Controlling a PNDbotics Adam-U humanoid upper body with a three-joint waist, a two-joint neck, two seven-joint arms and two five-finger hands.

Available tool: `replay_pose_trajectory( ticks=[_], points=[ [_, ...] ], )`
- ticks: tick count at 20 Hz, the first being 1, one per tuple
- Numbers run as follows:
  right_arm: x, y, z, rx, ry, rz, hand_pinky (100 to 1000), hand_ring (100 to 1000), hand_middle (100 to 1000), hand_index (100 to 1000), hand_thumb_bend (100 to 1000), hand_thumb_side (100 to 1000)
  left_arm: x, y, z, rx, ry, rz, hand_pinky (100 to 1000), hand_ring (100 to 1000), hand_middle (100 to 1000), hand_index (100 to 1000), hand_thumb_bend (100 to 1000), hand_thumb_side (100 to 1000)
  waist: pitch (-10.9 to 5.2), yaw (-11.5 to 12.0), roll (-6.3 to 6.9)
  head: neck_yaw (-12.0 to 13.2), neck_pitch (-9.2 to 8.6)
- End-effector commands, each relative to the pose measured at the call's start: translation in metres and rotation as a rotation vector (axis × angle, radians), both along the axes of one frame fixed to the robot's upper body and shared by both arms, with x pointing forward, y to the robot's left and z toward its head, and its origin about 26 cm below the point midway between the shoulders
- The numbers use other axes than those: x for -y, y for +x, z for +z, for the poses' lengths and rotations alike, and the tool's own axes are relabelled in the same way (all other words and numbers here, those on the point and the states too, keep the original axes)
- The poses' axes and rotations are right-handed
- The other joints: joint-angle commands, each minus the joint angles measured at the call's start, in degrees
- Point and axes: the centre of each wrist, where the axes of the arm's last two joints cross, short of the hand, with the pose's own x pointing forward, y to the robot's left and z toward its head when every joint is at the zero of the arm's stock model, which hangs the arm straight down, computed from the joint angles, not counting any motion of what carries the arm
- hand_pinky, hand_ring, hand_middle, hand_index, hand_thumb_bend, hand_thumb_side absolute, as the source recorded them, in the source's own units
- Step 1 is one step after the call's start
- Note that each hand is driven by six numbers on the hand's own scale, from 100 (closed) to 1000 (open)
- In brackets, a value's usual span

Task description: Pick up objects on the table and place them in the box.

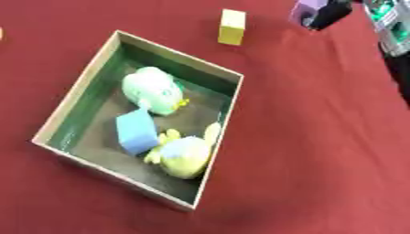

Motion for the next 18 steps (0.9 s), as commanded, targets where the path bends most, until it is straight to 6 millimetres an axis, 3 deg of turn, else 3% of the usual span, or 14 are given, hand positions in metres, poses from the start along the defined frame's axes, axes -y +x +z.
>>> replay_pose_trajectory(
  ticks=[1,7,8,9,11,18],
  points=[
    [-0.010,-0.027,0.029,0.050,-0.036,0.082,762,795,667,793,100,247,-0.003,-0.004,0.009,0.024,0.036,0.012,800,645,686,847,100,590,-2.02,-0.3,0.27,0.8,0.82],
    [-0.059,-0.062,0.021,-0.055,-0.123,0.316,770,806,677,792,100,279,-0.002,-0.003,0.009,0.022,0.043,0.010,800,647,687,847,100,589,-3.56,-0.5,0.35,1.8,1.97],
    [-0.068,-0.068,0.020,-0.065,-0.140,0.350,769,806,676,792,100,346,-0.002,-0.003,0.009,0.021,0.043,0.010,800,648,688,847,100,589,-3.81,-0.4,0.39,1.8,2.14],
    [-0.076,-0.074,0.020,-0.073,-0.151,0.381,769,805,676,793,100,276,-0.002,-0.003,0.009,0.020,0.044,0.012,800,648,687,847,100,589,-4.08,-0.3,0.42,1.7,2.32],
    [-0.092,-0.082,0.019,-0.088,-0.167,0.440,770,806,678,794,100,279,-0.001,-0.003,0.008,0.020,0.044,0.009,800,649,688,847,100,588,-4.63,-0.2,0.43,1.5,2.66],
    [-0.141,-0.085,0.012,-0.176,-0.218,0.603,776,813,688,801,100,296,0.001,-0.002,0.010,0.028,0.045,-0.004,800,651,689,847,100,587,-6.15,0.4,0.46,0.5,3.62]
  ],
)
